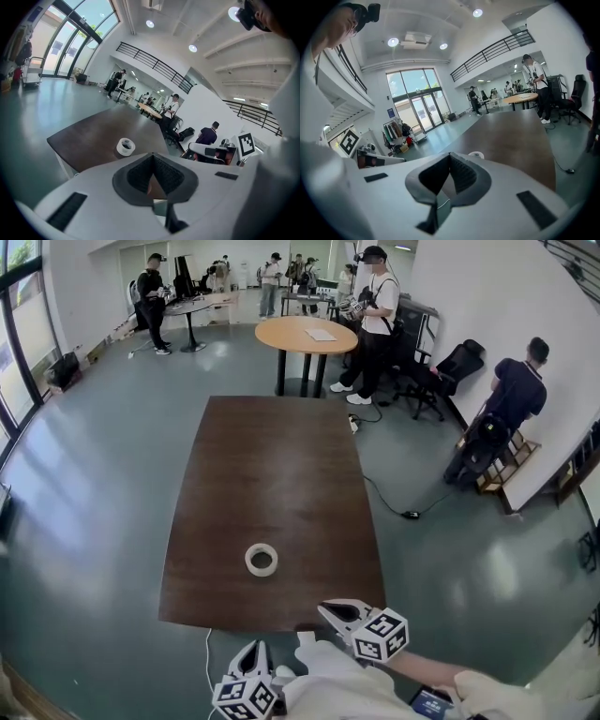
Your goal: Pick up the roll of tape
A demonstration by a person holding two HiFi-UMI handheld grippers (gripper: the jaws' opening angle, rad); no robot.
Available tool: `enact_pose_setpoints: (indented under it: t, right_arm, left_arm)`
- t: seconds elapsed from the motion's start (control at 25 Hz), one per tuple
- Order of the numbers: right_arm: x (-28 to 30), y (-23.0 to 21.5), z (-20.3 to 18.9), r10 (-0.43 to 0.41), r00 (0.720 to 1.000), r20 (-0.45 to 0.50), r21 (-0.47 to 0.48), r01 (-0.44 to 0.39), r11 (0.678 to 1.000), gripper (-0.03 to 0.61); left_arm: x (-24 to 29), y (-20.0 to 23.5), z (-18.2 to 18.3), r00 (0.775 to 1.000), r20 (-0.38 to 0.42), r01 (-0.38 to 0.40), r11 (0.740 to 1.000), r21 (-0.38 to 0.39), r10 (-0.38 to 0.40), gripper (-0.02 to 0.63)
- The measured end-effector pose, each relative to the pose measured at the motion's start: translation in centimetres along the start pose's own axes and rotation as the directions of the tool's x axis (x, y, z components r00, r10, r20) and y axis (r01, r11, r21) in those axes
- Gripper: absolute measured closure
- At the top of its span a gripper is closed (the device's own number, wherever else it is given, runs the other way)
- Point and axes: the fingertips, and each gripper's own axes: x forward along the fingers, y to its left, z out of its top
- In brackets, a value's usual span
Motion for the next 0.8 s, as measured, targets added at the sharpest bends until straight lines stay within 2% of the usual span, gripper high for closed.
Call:
enact_pose_setpoints:
  t: [0.28,0.44,0.64,0.8]
  right_arm:
    - [2.6,-6.4,2.4,0.033,0.999,0.003,0.023,-0.033,0.999,0.572]
    - [4.4,-9.8,3.0,0.078,0.997,0.019,0.008,-0.079,0.997,0.572]
    - [1.1,-11.6,5.2,0.147,0.989,0.012,0.015,-0.147,0.989,0.572]
    - [5.5,-13.0,4.4,0.152,0.988,-0.015,0.046,-0.151,0.987,0.572]
  left_arm:
    - [7.3,-1.3,2.3,0.999,-0.040,-0.022,1.000,0.019,0.022,0.607]
    - [11.9,-1.7,3.8,0.998,-0.029,-0.050,0.998,0.046,0.051,0.607]
    - [12.6,-7.1,5.0,0.990,-0.065,-0.116,0.988,0.104,0.123,0.607]
    - [16.1,-3.2,5.4,0.976,-0.125,-0.160,0.980,0.121,0.175,0.607]
